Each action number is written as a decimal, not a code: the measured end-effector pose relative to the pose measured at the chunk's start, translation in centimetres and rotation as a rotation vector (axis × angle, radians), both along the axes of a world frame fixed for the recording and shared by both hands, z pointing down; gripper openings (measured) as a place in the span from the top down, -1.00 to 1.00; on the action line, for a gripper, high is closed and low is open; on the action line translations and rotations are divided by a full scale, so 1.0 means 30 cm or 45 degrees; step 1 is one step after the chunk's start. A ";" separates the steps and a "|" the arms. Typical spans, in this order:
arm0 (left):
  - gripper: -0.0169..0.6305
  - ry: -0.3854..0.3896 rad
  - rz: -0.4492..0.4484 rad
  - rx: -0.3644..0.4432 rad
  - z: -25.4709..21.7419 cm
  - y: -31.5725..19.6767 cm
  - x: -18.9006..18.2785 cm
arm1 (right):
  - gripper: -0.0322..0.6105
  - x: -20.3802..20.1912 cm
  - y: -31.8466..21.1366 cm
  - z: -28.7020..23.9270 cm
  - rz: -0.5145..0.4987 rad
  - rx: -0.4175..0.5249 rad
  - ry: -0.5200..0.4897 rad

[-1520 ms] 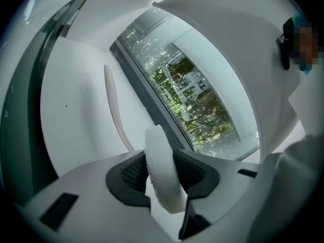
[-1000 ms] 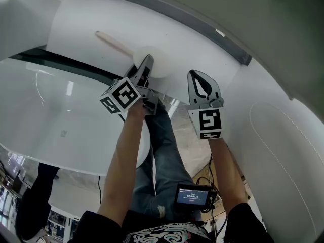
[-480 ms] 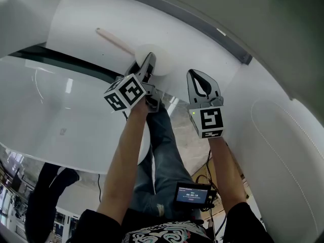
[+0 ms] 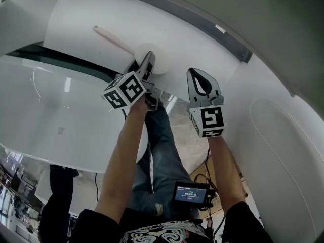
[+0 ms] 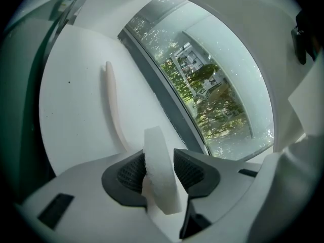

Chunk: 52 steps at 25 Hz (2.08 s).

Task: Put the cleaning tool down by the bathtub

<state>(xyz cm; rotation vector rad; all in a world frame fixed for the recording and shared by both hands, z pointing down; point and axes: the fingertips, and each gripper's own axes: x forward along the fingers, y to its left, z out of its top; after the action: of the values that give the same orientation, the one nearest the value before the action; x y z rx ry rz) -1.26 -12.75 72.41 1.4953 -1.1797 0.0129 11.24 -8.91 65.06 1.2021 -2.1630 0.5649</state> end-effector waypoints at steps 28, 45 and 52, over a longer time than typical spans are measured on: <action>0.23 -0.304 -0.104 0.145 -0.133 -0.023 -0.115 | 0.81 0.024 0.006 -0.067 0.036 0.034 0.001; 0.88 -0.272 -0.097 0.246 -0.235 0.015 -0.174 | 0.81 -0.010 0.028 -0.129 0.020 0.093 0.018; 0.89 -0.347 0.016 0.337 -0.332 0.024 -0.186 | 0.81 -0.011 0.035 -0.199 0.043 0.115 0.021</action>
<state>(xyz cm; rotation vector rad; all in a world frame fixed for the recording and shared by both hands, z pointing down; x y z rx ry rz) -6.82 -12.03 62.43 1.7738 -1.4329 0.0732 10.92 -7.86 59.08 1.2891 -2.1778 0.4744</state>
